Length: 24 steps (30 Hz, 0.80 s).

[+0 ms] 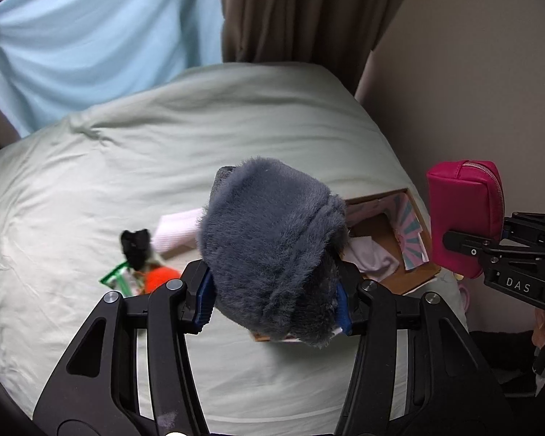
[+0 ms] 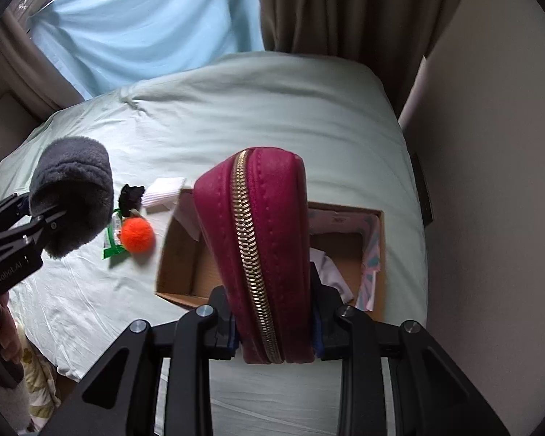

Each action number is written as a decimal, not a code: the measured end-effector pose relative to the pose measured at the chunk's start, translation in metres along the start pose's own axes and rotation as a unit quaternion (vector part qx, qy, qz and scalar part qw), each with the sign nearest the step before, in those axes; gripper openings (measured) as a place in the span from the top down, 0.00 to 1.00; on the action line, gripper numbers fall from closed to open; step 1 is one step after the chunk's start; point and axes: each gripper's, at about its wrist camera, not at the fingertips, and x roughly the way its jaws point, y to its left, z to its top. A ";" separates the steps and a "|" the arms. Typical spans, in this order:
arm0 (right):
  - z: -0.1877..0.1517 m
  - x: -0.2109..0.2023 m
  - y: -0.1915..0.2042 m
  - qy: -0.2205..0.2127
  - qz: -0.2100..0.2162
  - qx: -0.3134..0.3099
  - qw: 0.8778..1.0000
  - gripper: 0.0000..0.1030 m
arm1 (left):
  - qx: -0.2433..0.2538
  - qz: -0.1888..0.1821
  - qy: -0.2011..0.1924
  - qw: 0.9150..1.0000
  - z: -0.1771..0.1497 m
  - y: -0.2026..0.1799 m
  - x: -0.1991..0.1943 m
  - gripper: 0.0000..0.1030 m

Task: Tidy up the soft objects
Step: 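Carry the sock with the left tool while the right tool carries the pouch to the box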

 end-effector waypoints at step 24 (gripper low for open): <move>-0.010 0.157 -0.100 0.149 0.040 0.086 0.984 0.74 | 0.049 -0.002 0.186 0.981 -0.017 -0.096 0.207 0.44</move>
